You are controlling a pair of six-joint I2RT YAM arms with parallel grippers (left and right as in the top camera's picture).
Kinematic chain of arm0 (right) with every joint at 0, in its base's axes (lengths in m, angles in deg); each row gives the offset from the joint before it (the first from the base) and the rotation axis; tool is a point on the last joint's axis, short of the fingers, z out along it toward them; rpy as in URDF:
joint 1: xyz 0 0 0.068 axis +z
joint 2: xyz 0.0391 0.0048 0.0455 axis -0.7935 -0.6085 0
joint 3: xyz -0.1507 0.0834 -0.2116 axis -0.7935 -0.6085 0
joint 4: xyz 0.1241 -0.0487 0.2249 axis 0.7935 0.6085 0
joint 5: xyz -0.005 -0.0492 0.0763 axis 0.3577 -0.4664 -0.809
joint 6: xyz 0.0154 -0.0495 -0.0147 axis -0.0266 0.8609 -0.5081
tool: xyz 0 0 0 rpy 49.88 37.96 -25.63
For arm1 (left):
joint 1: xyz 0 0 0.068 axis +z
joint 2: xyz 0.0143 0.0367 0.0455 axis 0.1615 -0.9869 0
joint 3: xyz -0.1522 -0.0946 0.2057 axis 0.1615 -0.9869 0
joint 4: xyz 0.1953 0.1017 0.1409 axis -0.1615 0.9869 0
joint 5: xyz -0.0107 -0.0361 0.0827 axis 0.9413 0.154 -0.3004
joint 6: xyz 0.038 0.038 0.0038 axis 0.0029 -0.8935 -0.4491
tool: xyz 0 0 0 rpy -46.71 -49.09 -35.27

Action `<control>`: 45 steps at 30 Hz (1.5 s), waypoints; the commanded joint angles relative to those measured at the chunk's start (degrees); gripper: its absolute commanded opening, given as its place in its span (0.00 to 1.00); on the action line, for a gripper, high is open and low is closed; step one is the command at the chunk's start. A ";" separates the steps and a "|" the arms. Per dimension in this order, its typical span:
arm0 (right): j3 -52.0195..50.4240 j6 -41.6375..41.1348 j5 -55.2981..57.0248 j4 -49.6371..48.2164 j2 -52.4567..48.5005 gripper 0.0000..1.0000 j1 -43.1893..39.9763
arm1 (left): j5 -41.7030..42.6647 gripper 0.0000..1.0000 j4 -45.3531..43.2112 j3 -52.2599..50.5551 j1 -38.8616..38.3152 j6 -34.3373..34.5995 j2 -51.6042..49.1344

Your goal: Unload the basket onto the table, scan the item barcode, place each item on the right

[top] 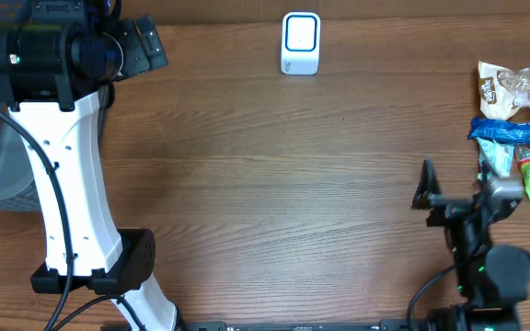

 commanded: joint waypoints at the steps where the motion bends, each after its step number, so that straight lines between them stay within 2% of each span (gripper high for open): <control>1: -5.66 0.44 1.03 -0.63 4.96 1.00 1.44 | -0.74 1.00 0.07 0.02 0.09 -0.46 0.24; 8: -13.20 0.44 0.98 -0.68 12.59 1.00 2.60 | -0.74 1.00 0.07 0.02 0.09 -0.46 0.24; 12: -13.38 0.44 0.98 2.25 15.76 1.00 3.32 | -0.74 1.00 0.07 0.02 0.09 -0.44 0.24; 45: -13.38 0.44 0.39 3.06 15.91 1.00 4.57 | -0.74 1.00 0.07 0.02 0.09 -0.46 0.24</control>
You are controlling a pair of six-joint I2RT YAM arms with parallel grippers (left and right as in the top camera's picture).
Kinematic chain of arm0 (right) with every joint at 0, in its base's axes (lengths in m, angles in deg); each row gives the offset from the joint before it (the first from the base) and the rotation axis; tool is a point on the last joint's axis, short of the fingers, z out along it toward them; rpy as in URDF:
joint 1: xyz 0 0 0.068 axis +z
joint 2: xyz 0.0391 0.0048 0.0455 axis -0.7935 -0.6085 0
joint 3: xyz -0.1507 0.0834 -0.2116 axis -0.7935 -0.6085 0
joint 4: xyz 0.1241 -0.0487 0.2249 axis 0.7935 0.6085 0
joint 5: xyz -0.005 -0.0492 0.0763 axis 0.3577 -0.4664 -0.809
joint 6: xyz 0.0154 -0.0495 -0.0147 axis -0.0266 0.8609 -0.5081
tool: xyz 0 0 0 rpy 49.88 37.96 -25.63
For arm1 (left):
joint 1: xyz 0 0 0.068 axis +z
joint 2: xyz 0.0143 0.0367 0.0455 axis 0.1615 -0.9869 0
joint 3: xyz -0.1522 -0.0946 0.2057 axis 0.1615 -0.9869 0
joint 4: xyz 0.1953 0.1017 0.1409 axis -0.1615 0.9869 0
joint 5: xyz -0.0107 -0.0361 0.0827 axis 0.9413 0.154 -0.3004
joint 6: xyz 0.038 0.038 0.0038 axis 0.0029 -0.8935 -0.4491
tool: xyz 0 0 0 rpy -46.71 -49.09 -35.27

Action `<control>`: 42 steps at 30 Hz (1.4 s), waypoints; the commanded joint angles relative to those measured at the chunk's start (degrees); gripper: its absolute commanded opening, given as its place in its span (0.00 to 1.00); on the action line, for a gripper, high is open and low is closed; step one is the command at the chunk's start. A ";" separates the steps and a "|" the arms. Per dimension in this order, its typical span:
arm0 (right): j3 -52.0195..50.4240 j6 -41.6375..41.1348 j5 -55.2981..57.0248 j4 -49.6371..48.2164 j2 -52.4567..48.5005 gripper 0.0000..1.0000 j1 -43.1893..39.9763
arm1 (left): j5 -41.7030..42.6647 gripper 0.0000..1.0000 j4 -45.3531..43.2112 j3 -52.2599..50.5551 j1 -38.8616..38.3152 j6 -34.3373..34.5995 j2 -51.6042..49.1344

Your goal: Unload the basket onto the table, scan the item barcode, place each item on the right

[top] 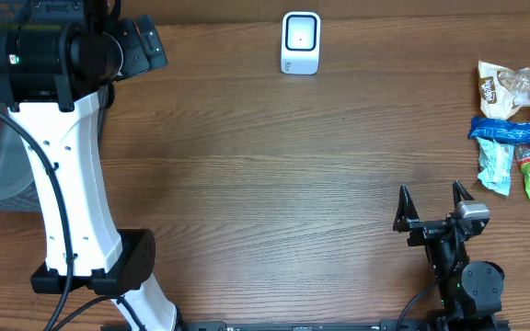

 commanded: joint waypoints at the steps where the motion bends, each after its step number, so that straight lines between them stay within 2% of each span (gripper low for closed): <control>1: -0.61 0.24 0.22 -0.15 0.68 1.00 0.33 | -0.74 1.00 0.07 0.02 0.09 -0.46 0.24; 8: -0.61 0.24 0.22 -0.15 0.68 1.00 0.33 | -4.02 1.00 -0.90 -0.04 0.00 -1.81 1.55; 10: -0.61 0.24 0.22 -0.15 0.68 1.00 0.33 | -4.15 1.00 -4.57 -1.84 -0.46 -2.62 3.50; 12: -0.61 0.24 0.22 -0.15 0.68 1.00 0.33 | -3.50 1.00 -12.00 -6.99 -1.36 -5.05 7.45; 15: -0.61 0.24 0.22 -0.15 0.68 1.00 0.33 | 0.28 1.00 -24.15 -18.23 -1.77 -11.58 14.97; 20: -0.61 0.24 0.22 -0.15 0.68 1.00 0.33 | 5.62 1.00 -38.45 -38.77 -0.57 -19.34 28.37; 27: -0.61 0.24 0.22 -0.15 0.68 1.00 0.33 | 8.70 1.00 -59.39 -71.78 4.24 -19.65 49.27; 35: -0.61 0.24 0.22 -0.15 0.68 1.00 0.33 | 11.82 1.00 -83.95 -107.36 4.61 -22.95 75.10; 42: -0.61 0.24 0.22 -0.15 0.68 1.00 0.33 | 11.72 1.00 -96.91 -132.82 4.57 -23.23 97.24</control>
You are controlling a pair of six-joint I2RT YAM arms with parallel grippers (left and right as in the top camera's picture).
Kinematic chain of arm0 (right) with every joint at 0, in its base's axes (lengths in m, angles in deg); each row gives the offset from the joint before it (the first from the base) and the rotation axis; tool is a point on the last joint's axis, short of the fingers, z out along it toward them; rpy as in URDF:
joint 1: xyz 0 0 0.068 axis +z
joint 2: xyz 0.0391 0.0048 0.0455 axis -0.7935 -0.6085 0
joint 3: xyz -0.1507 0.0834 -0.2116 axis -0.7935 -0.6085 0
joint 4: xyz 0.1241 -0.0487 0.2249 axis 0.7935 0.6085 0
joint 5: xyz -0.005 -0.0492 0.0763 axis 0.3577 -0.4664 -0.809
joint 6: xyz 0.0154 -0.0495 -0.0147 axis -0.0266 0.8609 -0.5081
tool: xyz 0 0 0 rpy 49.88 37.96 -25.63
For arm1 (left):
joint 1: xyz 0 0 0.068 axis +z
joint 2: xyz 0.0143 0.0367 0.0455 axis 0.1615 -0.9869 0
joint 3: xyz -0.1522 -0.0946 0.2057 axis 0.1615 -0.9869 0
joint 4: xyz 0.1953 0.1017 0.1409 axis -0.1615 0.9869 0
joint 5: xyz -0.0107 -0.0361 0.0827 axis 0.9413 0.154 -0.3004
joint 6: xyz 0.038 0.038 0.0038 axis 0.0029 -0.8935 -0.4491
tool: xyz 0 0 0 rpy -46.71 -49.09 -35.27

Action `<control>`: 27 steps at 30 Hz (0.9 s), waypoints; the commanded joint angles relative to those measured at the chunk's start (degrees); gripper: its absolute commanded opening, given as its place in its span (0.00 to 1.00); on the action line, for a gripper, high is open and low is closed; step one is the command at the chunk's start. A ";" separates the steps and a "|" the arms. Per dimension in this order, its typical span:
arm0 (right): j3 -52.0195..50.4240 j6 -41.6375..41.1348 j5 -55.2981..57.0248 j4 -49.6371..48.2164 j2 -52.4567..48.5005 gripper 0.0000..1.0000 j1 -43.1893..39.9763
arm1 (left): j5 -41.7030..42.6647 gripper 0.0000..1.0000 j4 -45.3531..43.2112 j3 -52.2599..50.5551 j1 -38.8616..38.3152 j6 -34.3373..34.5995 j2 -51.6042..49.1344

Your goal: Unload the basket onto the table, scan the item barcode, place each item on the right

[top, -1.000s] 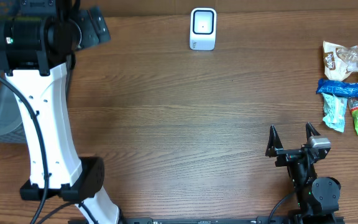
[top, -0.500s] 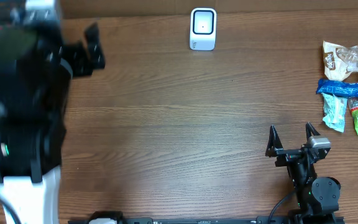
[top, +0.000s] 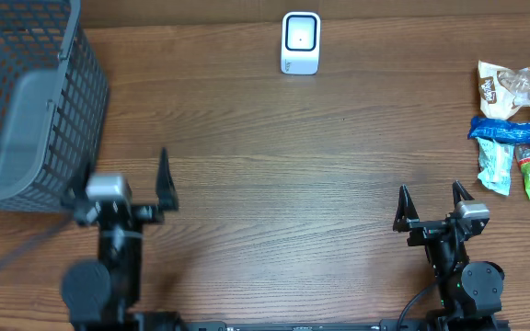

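The white barcode scanner (top: 300,42) stands at the back middle of the table. Packaged snacks lie at the right edge: a brown-and-white bag (top: 519,90), a blue packet (top: 513,131), a light blue packet (top: 495,166) and a green packet. My right gripper (top: 431,204) is open near the front right, left of the packets, holding nothing. My left gripper (top: 122,191) is open near the front left, below the basket, with nothing between its fingers.
A grey mesh basket (top: 26,101) fills the back left corner. The wooden table (top: 283,175) stretches between the two arms.
The left arm was raised over the basket at the back left; now it is down at the front left with its gripper open. The right arm has not moved.
First the right gripper was beside the light blue packet at the right edge, the left arm raised over the basket. Then the right gripper stood open further left, away from the packets. Now the left arm is low at the front left, and the basket is uncovered.
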 commanded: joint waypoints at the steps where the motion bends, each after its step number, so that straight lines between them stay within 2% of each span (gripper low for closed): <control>1: -0.61 0.22 0.24 -0.17 0.68 1.00 0.28 | 0.83 1.00 -2.60 -9.75 0.24 -1.33 8.41; 7: -0.61 0.22 0.24 -0.17 0.68 1.00 0.28 | 0.81 1.00 -3.28 -20.52 0.24 -1.36 18.32; 14: -0.61 0.22 0.24 -0.17 0.68 1.00 0.28 | 0.90 1.00 -3.21 -26.62 0.20 -4.11 18.27; 18: -0.61 0.22 0.24 -0.17 0.68 1.00 0.28 | 1.38 1.00 2.84 -27.08 0.20 -4.04 18.27; 27: -0.61 0.22 0.24 -0.17 0.68 1.00 0.28 | 1.27 1.00 2.67 -27.08 0.26 -4.07 18.25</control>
